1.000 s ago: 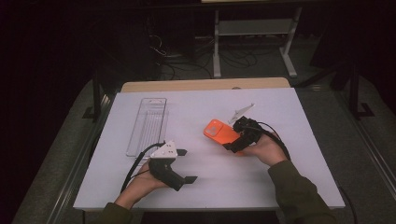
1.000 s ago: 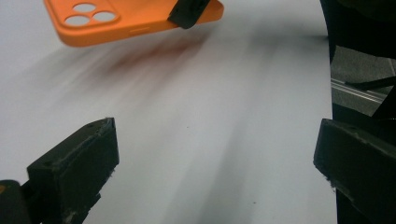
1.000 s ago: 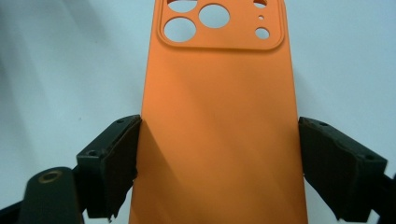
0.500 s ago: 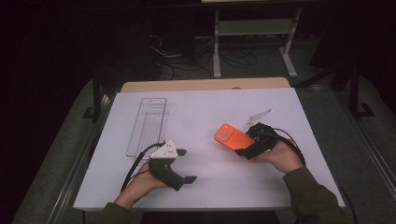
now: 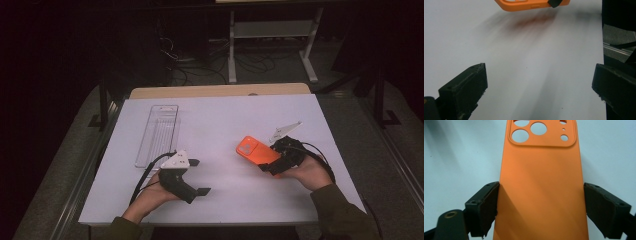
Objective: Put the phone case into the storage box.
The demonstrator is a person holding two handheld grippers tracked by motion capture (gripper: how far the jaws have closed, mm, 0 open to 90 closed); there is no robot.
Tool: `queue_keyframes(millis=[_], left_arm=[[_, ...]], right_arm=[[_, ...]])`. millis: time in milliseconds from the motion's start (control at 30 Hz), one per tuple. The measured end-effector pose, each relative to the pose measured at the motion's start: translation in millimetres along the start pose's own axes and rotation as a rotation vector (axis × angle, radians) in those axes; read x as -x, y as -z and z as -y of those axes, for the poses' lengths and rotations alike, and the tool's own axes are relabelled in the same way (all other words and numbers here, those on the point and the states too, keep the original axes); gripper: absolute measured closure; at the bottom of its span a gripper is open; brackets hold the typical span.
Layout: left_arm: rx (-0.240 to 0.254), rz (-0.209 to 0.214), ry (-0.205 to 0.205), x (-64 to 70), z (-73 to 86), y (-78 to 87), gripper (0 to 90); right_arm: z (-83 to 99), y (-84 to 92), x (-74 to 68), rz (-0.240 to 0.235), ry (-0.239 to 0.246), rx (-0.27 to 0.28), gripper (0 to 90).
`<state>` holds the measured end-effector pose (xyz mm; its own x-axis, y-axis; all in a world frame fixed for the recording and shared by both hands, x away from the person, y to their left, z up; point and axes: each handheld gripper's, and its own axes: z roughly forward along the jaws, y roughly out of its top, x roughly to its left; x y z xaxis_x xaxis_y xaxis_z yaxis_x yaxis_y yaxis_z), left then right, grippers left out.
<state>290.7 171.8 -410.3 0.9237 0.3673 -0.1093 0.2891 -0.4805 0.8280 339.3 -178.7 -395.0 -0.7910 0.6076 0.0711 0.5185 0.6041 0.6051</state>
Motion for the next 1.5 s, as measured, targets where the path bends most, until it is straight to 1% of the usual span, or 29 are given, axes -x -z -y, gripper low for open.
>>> queue_keyframes(millis=[167,200,267,333,533,567,600,633,733,767,800,833,900,933,1033,1067,1167,1233,1267,1300,1500], left_arm=[[0.015,0.004,0.004,-1.5,-3.1,0.1,0.0],[0.014,0.008,0.001,-2.4,-4.9,-0.8,0.0],[0.014,0.009,0.001,-3.0,-6.0,-1.1,0.0],[0.027,0.009,0.011,-3.9,-9.5,-2.1,0.0],[0.039,0.003,0.001,-2.0,-16.4,-3.5,0.0],[0.042,0.007,0.000,-2.3,-18.4,-5.0,0.0],[0.042,0.007,0.000,-2.3,-18.4,-5.0,0.0],[0.032,0.008,0.003,-3.0,-19.5,-5.7,0.0],[0.037,0.014,0.008,-5.2,-22.9,-10.0,0.0],[0.037,0.016,0.002,-6.0,-24.8,-11.0,0.0],[0.036,0.015,-0.006,-6.6,-27.0,-11.8,0.0],[0.034,0.021,-0.005,-7.8,-30.8,-14.4,0.0],[0.029,0.026,-0.006,-9.0,-32.5,-15.9,0.0],[0.030,0.022,-0.014,-9.8,-35.4,-19.1,0.0],[0.035,0.022,-0.014,-10.9,-38.1,-22.3,0.0],[0.038,0.023,-0.014,-12.0,-40.8,-25.4,0.0],[0.047,0.026,-0.011,-13.3,-43.6,-28.4,0.0],[0.047,0.040,-0.010,-15.3,-47.9,-32.3,0.0],[0.047,0.040,-0.010,-15.3,-47.9,-32.3,0.0],[0.048,0.049,-0.014,-16.2,-49.1,-33.5,0.0],[0.056,0.052,-0.023,-20.8,-55.2,-40.5,0.0]], right_arm=[[-0.1,-0.8,1.6,0.002,0.007,0.003,15.2],[-0.2,-0.6,1.3,-0.003,-0.004,0.001,15.2],[0.0,-0.6,1.4,-0.003,-0.005,0.001,15.2],[-0.1,-0.3,1.9,0.001,-0.010,-0.001,15.2],[-0.1,-1.0,2.2,0.005,-0.008,-0.002,15.2],[-0.4,-1.5,3.0,0.009,0.010,0.002,15.2],[-0.4,-1.5,3.0,0.009,0.010,0.002,15.2],[-0.6,-1.5,2.1,0.009,0.004,0.000,15.2],[-1.1,-1.2,1.2,0.006,-0.003,0.000,15.2],[-1.1,-1.2,1.2,0.006,-0.003,0.000,15.2],[-1.2,-0.9,1.9,0.012,0.011,0.003,15.2],[-1.3,-0.9,1.6,0.010,0.007,0.004,15.2],[-1.4,-0.8,1.9,0.010,0.006,0.003,15.2],[-1.4,-0.5,3.0,0.005,-0.005,0.005,15.2],[-1.5,0.7,4.5,0.011,-0.007,0.001,15.2],[-1.5,1.4,5.1,0.008,-0.010,0.009,15.2],[-1.8,2.0,5.5,0.009,-0.006,0.011,15.2],[-2.7,2.3,4.9,0.006,-0.007,0.010,15.2],[-2.7,2.3,4.9,0.006,-0.007,0.010,15.2],[-2.9,2.3,5.0,0.005,-0.008,0.011,15.2],[-3.7,0.5,3.9,0.002,-0.002,0.008,15.2]])
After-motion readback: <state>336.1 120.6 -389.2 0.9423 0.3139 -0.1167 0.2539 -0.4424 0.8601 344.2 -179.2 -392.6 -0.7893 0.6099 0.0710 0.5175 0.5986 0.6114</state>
